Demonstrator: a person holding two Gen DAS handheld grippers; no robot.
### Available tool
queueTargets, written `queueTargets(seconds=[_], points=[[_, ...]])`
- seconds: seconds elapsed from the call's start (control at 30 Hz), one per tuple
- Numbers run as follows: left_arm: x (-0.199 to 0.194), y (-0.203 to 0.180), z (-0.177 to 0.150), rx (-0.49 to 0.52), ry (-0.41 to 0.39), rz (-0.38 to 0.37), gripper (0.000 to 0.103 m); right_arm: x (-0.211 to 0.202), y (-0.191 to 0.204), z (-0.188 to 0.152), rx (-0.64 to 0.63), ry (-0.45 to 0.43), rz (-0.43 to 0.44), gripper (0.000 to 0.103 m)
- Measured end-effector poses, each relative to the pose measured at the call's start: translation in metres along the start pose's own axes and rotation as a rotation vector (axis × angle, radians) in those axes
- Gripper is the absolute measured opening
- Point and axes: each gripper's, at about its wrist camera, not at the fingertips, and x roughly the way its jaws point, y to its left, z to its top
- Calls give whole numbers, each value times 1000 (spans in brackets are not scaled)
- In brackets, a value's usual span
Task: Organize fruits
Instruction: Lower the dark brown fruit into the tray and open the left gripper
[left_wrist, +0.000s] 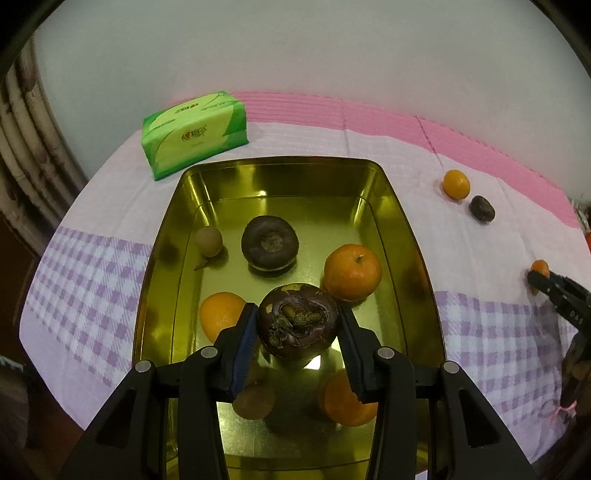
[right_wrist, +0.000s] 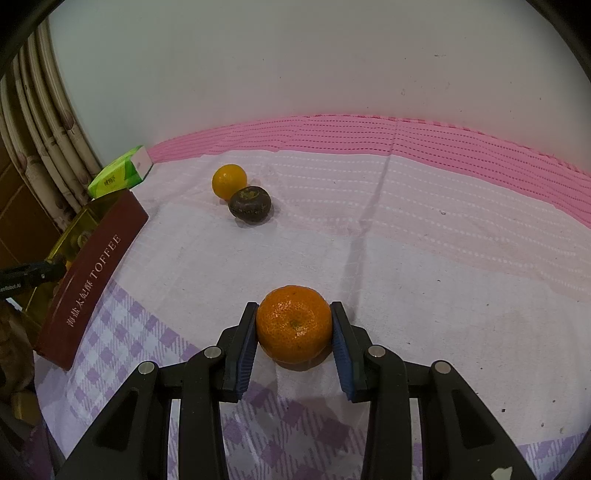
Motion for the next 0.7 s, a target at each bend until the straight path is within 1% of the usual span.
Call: queueTargets(seconds=[0.3, 0.57, 0.63, 0.7], points=[[-8, -7, -2, 49, -30, 25, 45, 1, 1, -1, -14, 3, -16, 35], [-20, -9, -5, 45, -47, 36, 46, 0, 3, 0, -22, 6, -27, 35], [-24, -9, -6, 42, -51, 43, 47, 0, 4, 0, -29, 7, -35, 35], [-27, -9, -7, 38, -49, 52, 52, 1, 7, -1, -41, 10, -51, 35]])
